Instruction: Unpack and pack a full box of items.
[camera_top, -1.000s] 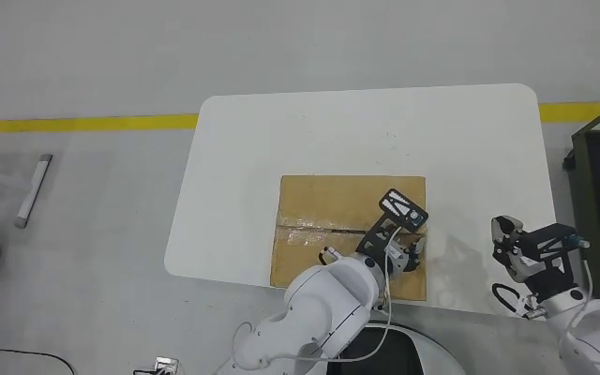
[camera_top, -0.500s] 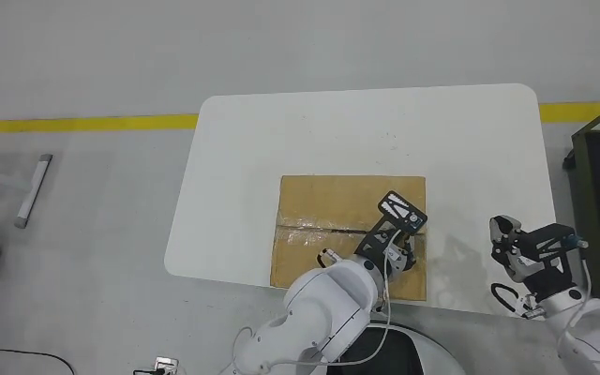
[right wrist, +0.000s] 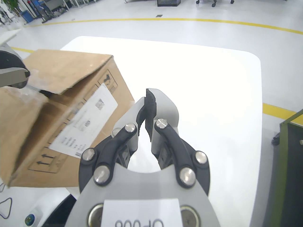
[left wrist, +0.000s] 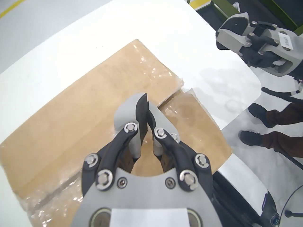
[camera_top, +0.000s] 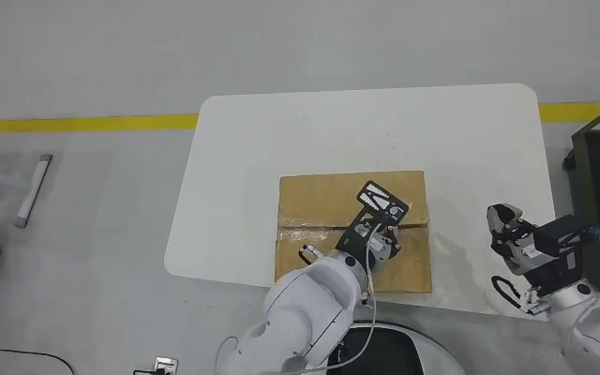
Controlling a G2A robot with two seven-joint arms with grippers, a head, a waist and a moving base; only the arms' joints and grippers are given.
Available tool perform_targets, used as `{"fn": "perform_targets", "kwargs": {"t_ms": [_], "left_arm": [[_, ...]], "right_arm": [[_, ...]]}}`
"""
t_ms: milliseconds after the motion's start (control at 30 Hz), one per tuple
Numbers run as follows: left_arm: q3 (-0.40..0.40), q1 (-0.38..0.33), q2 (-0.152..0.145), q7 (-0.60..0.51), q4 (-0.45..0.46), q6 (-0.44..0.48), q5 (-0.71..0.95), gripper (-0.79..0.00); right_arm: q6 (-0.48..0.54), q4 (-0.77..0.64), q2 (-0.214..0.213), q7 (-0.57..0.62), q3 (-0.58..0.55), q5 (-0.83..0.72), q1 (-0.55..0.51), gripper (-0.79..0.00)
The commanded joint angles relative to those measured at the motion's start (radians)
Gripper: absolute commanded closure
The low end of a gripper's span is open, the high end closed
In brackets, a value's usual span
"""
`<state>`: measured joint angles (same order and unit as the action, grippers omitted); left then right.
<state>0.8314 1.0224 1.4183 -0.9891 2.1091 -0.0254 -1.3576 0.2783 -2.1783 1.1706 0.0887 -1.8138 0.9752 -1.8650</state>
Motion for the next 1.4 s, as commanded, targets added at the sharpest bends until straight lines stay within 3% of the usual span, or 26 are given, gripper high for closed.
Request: {"fn": "perform_targets", "kwargs": {"t_ms": [0, 200, 433, 667, 800, 1367], "left_arm": [[0.029, 0.019, -0.002, 0.020, 0.026, 0.007, 0.041, 0.000], [0.106, 0.053, -0.013, 0.008, 0.074, 0.056, 0.047, 0.000], [0.178, 0.092, -0.024, -0.011, 0.122, 0.081, 0.043, 0.000], [0.260, 0.111, -0.034, -0.028, 0.160, 0.106, 0.023, 0.000], [0.317, 0.113, -0.043, -0.033, 0.182, 0.165, 0.014, 0.000], [0.593, 0.102, -0.074, -0.055, 0.217, 0.238, -0.089, 0.000]], "right_arm": [[0.023, -0.020, 0.000, 0.000, -0.008, -0.054, 0.004, 0.000], [0.149, -0.076, -0.004, 0.037, -0.011, -0.180, 0.017, 0.000], [0.242, -0.082, -0.010, 0.112, 0.060, -0.127, 0.030, 0.000], [0.198, -0.044, -0.012, 0.178, 0.143, -0.007, 0.067, 0.000], [0.166, -0.039, -0.013, 0.203, 0.165, 0.046, 0.090, 0.000], [0.130, -0.023, -0.015, 0.219, 0.200, 0.026, 0.128, 0.000]]}}
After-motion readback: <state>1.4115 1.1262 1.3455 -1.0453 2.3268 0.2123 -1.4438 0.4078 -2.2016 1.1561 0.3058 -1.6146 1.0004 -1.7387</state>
